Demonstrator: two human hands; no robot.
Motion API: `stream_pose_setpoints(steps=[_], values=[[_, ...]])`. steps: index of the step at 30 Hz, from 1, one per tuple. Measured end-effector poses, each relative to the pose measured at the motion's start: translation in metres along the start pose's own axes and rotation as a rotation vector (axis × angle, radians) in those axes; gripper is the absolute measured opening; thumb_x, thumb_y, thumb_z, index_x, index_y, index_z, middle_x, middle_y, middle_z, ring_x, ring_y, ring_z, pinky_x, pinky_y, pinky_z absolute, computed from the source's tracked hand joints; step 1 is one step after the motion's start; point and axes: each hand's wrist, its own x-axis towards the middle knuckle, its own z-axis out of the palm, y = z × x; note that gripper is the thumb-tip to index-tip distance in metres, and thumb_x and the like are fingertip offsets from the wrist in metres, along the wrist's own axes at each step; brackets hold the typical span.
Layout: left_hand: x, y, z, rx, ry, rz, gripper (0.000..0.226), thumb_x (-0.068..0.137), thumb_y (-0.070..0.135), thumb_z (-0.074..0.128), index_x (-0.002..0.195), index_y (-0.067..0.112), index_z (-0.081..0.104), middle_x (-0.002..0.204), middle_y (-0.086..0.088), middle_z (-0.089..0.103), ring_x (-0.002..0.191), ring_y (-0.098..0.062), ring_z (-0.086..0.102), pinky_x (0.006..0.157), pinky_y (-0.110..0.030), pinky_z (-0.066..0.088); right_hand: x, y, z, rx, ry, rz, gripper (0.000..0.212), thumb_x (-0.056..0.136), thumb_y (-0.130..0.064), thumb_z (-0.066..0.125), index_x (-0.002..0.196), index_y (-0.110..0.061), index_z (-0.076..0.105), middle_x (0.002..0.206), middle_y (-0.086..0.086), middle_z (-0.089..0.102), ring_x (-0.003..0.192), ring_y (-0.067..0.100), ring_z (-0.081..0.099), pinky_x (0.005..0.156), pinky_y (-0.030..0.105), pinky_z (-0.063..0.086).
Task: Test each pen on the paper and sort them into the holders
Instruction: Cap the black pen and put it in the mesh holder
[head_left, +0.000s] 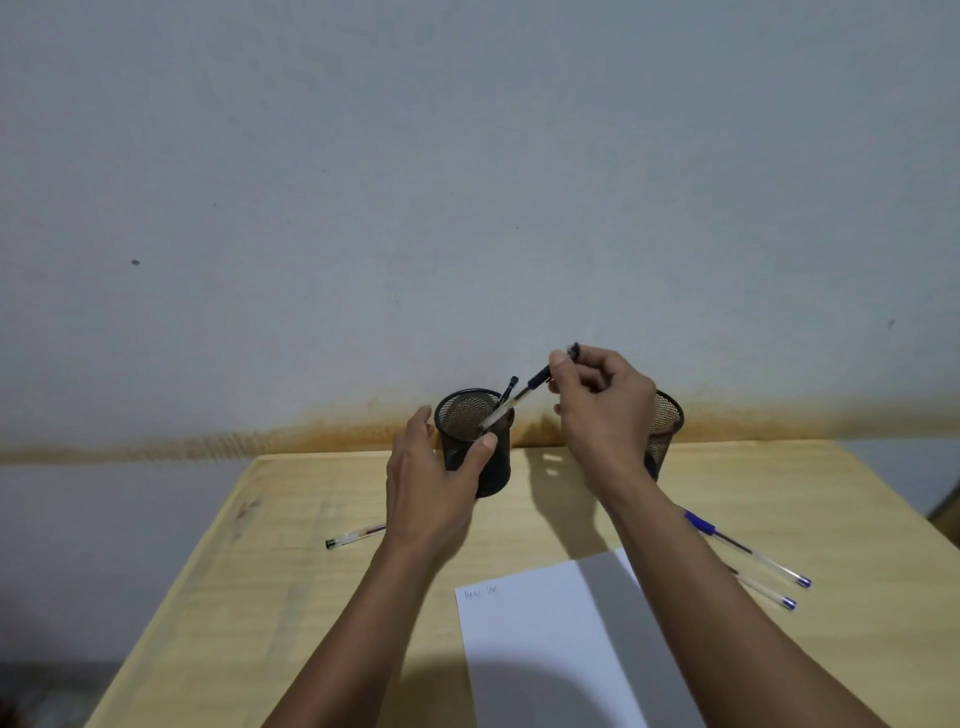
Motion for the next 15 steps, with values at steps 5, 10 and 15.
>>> stream_pose_setpoints(steps=[5, 10, 15], values=[[0.004, -0.001, 0.006, -0.018, 0.025, 0.042, 0.072, 0.081, 0.051, 0.073, 0.139, 0.019, 0.045, 0.119, 0.011, 0.051, 0.117, -0.016, 0.054, 0.092, -0.026, 0.038, -0.004, 0.018, 0.017, -0.089, -0.076, 0.061, 0.01, 0.087, -0.029, 0.079, 0.087, -0.02, 0.075, 0.07, -0.011, 0.072, 0.058, -0.009, 0.063, 0.064, 0.012, 0.048], [0.005, -0.002, 0.007, -0.041, 0.045, 0.072, 0.061, 0.081, 0.048, 0.074, 0.132, 0.023, 0.051, 0.108, 0.018, 0.047, 0.102, -0.007, 0.051, 0.086, -0.023, 0.037, -0.007, 0.027, 0.025, -0.142, -0.124, 0.153, 0.019, 0.085, -0.031, 0.081, 0.084, -0.013, 0.077, 0.078, -0.003, 0.075, 0.069, 0.009, 0.066, 0.064, 0.023, 0.051], [0.007, -0.004, 0.009, -0.057, 0.054, 0.073, 0.056, 0.08, 0.046, 0.075, 0.128, 0.025, 0.053, 0.106, 0.017, 0.05, 0.098, -0.006, 0.051, 0.085, -0.022, 0.037, -0.008, 0.029, 0.028, -0.182, -0.147, 0.167, 0.015, 0.083, -0.03, 0.082, 0.078, -0.018, 0.074, 0.079, -0.005, 0.074, 0.077, 0.015, 0.071, 0.07, 0.031, 0.059]])
